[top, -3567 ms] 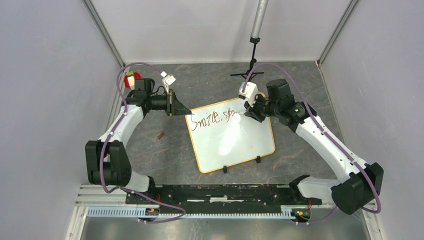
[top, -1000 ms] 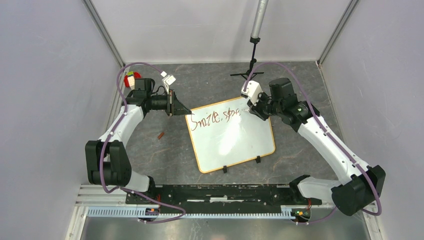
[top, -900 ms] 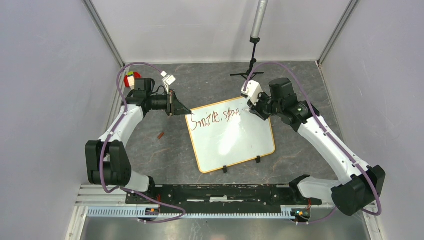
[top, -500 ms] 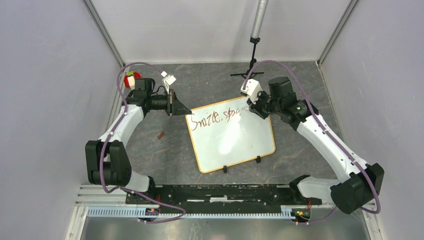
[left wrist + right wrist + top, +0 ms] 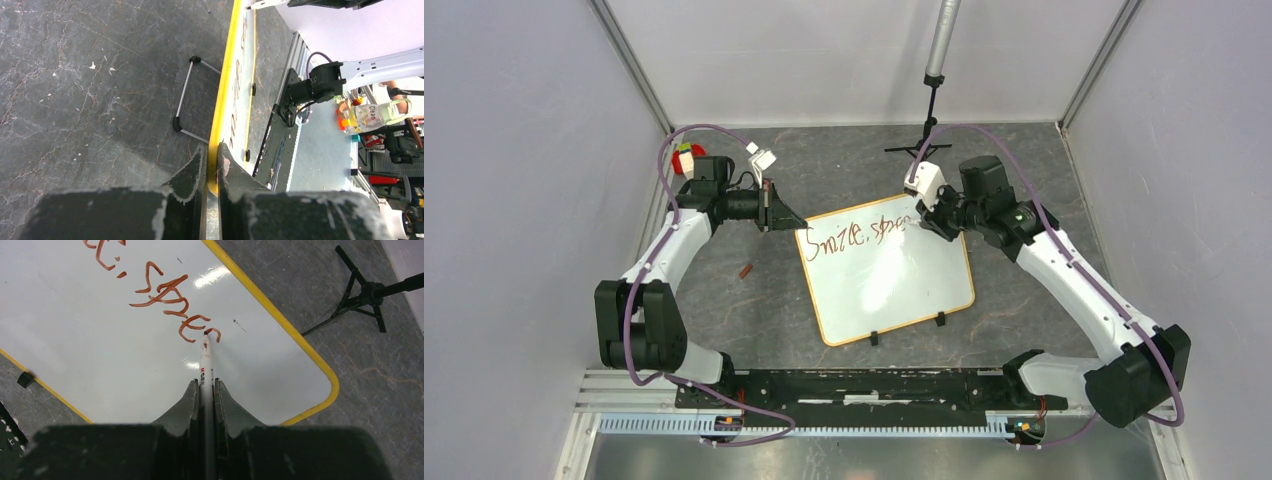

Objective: Write a sentence on the whiteboard

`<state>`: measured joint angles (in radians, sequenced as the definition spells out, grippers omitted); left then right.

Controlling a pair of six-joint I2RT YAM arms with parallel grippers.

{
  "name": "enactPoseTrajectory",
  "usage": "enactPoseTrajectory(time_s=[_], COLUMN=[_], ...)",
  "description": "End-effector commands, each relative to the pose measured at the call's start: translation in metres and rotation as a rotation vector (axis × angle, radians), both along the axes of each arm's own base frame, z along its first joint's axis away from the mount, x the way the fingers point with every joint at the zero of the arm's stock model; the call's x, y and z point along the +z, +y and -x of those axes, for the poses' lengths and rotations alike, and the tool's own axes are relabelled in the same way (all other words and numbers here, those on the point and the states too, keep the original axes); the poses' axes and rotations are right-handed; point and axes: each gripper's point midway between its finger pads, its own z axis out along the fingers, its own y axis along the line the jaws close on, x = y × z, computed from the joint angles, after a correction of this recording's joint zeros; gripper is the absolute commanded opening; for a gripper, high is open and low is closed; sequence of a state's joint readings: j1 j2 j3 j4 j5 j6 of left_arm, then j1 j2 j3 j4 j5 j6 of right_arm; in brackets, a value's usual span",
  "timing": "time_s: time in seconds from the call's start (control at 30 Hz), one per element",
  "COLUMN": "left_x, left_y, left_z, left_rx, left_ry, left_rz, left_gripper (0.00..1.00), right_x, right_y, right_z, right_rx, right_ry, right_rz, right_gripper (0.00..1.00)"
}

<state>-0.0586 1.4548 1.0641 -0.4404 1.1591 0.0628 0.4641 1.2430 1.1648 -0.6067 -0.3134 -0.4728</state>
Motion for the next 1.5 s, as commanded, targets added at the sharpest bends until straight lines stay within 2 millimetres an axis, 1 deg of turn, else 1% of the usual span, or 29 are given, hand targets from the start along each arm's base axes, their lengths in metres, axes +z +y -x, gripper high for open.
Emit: enactPoseTrajectory(time_s=[0.0,0.17,0.47,0.9,1.03,1.3,1.47], left_x=[-0.001,-0.001,0.0,-0.001,-0.001,-0.001,-0.001], left_y=[-0.005,-0.005,-0.005,-0.005,-0.005,-0.005,-0.006], left_z=[-0.003,-0.002,-0.002,-0.003,-0.002,-0.002,-0.002], left_rx=[-0.003,-0.003,-0.001,0.0,-0.002,-0.002,-0.005], left_ry=[0.001,0.003,0.0,0.0,0.0,0.001,-0.001], left_rz=[-0.018,-0.017,-0.019,-0.02,-0.021,-0.02,-0.02], left_gripper=[0.02,0.02,0.02,0.02,0.02,0.02,0.02], right_x=[-0.008,-0.008,0.012,0.025,0.019,-0.005,-0.009], right_y=[-0.004,-0.01,-0.018,-0.013,-0.011,-0.015,-0.018], right_z=[0.009,0.009,-0.008,-0.02,-0.013,0.006,0.012], right_rx=[0.009,-0.004,-0.057,-0.072,-0.052,-0.029,-0.027], right_ry=[0.008,-0.005,-0.075,-0.1,-0.075,-0.011,-0.003], right_rz=[0.009,0.028,0.042,0.009,0.005,0.015,0.025], right_gripper=[0.0,0.0,0.0,0.0,0.0,0.0,0.0])
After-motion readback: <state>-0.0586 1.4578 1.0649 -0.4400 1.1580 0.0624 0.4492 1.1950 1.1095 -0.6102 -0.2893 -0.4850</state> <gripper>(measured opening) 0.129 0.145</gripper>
